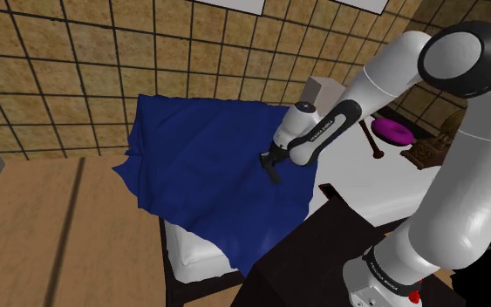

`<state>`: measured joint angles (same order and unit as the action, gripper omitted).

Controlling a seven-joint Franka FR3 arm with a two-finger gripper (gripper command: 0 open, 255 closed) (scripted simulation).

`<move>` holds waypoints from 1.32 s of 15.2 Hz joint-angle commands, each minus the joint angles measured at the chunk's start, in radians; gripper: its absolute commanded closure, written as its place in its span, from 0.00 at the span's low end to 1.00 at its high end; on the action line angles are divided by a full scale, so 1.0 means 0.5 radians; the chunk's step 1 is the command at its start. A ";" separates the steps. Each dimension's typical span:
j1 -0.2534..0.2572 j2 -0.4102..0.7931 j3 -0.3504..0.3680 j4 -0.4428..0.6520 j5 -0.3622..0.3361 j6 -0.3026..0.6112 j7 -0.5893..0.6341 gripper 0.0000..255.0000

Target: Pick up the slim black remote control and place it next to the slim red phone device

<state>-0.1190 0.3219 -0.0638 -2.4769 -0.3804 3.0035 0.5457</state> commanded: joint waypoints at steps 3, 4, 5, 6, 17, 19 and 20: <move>-0.105 -0.138 -0.067 -0.257 -0.065 0.138 -0.098 1.00; -0.134 -0.171 -0.087 -0.318 -0.084 0.171 -0.125 1.00; -0.163 -0.202 -0.108 -0.378 -0.104 0.204 -0.155 1.00; -0.194 -0.233 -0.131 -0.436 -0.124 0.235 -0.186 1.00; -0.920 -0.492 -0.172 -0.919 -0.450 0.498 -0.626 1.00; -0.594 -0.385 -0.475 -0.906 -0.387 0.596 -0.656 1.00; -0.530 -0.331 -0.527 -0.899 -0.351 0.642 -0.675 1.00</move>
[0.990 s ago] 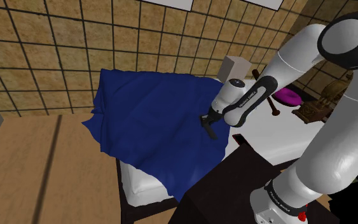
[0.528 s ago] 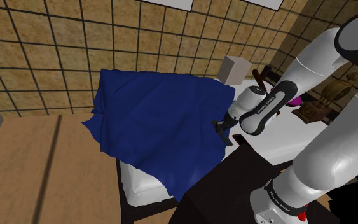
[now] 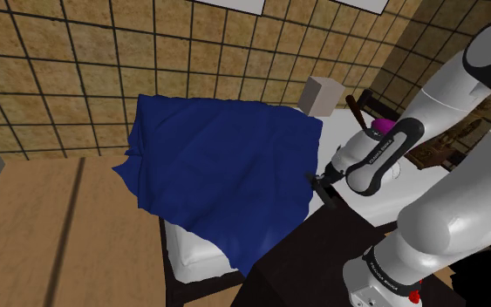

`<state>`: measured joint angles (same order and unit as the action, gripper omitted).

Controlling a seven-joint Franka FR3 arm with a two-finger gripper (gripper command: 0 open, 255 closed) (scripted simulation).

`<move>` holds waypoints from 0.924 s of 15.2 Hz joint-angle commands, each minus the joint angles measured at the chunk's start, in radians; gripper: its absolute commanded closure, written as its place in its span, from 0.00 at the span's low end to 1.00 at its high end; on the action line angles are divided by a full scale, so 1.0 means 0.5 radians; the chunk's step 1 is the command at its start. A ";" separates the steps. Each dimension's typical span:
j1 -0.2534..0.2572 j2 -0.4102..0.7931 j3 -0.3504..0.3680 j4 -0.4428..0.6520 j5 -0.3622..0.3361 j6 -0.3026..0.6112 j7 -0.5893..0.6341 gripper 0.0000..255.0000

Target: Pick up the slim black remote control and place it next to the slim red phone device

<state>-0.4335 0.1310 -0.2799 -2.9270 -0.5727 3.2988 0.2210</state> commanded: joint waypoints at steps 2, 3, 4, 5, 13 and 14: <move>0.164 0.158 -0.136 0.019 0.095 0.141 -0.056 1.00; 0.183 0.211 -0.146 0.030 0.116 0.184 -0.063 1.00; 0.198 0.265 -0.152 0.041 0.134 0.225 -0.068 1.00; 0.210 0.318 -0.155 0.054 0.149 0.266 -0.070 1.00; 0.246 0.666 -0.138 0.155 0.231 0.516 -0.069 1.00; 0.246 0.666 -0.138 0.155 0.231 0.515 -0.069 1.00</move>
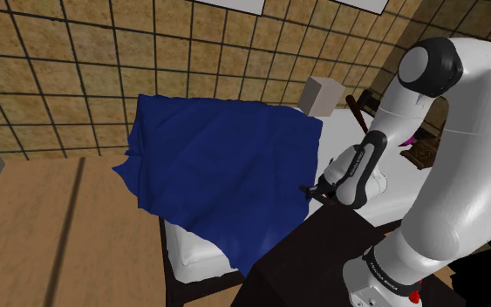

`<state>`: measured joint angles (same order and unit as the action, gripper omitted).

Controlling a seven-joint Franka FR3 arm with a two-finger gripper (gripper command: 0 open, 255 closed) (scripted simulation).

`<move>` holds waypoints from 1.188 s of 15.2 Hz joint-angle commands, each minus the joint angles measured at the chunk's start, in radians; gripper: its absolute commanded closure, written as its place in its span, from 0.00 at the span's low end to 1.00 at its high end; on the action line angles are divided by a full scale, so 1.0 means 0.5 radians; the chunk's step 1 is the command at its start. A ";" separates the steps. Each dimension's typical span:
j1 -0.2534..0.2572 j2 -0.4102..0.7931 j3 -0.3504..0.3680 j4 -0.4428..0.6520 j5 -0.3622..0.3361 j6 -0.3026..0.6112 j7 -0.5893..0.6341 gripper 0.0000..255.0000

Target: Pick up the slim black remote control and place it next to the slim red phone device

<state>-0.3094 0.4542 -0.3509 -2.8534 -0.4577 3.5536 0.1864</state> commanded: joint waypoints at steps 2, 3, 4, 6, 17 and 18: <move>-0.002 0.020 0.003 0.008 0.001 0.005 0.001 1.00; -0.002 0.020 0.003 0.008 0.001 0.005 0.001 1.00; -0.002 0.020 0.003 0.008 0.001 0.005 0.001 1.00; -0.003 0.022 0.004 0.010 0.000 0.007 0.001 0.00; 0.012 -0.478 -0.082 -0.192 -0.068 -0.300 -0.044 0.00; 0.012 -0.478 -0.082 -0.192 -0.069 -0.301 -0.044 0.00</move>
<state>-0.3021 0.2212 -0.3914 -2.9478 -0.4900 3.4079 0.1645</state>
